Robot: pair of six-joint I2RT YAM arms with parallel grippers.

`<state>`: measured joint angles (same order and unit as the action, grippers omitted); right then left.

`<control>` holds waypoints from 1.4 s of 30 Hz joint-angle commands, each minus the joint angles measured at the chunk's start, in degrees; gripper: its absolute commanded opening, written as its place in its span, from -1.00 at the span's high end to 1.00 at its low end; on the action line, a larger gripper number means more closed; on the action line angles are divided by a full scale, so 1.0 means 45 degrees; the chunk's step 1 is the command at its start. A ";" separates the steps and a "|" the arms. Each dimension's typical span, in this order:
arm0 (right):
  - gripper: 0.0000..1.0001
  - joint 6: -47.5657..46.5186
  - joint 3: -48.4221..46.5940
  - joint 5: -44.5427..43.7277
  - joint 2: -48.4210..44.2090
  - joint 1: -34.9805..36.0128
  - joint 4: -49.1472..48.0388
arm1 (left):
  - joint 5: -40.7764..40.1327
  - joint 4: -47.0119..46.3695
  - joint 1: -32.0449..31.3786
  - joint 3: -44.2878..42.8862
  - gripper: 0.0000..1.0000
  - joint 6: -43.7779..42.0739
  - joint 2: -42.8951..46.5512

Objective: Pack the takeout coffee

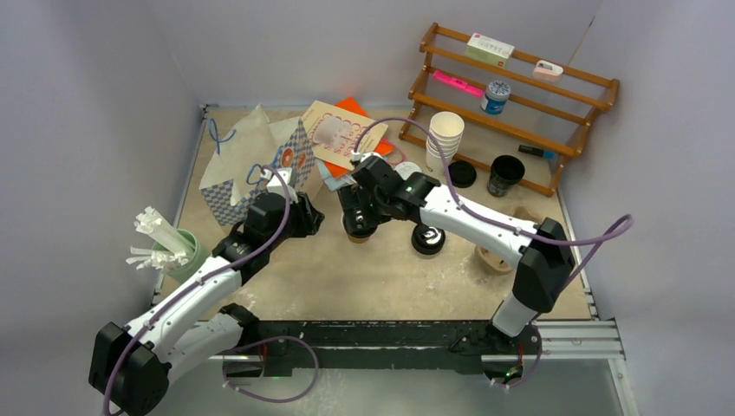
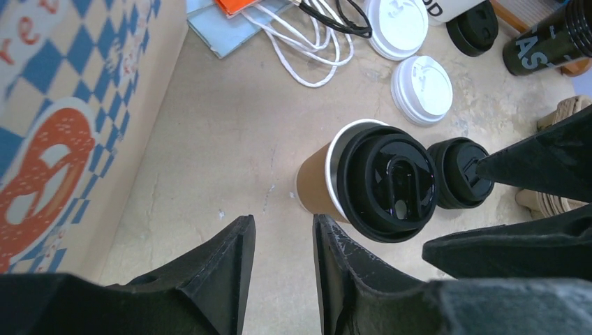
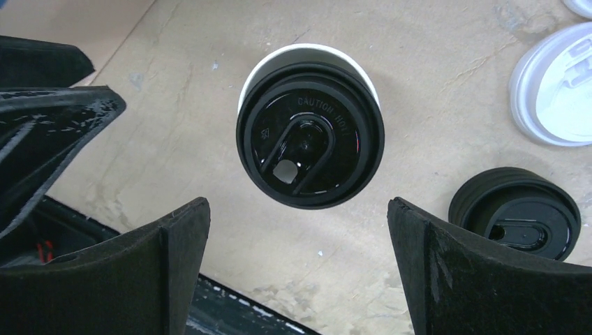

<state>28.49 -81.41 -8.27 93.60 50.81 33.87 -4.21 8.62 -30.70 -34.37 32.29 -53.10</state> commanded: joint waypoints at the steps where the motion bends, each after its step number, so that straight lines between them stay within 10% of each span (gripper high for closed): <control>1: -0.97 -0.0474 -0.1059 -0.1325 0.0511 0.0446 0.0556 | 0.0709 -0.0649 0.0591 0.0204 0.24 0.0567 0.0302; 42: -0.47 -0.0395 -0.2871 -0.2700 0.2963 0.0929 0.1538 | 0.1580 -0.1057 0.1110 0.0235 0.27 -0.0010 -0.0142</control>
<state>26.76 -92.03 -18.68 107.37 54.76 39.35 1.76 6.74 -26.20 -33.82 33.36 -53.47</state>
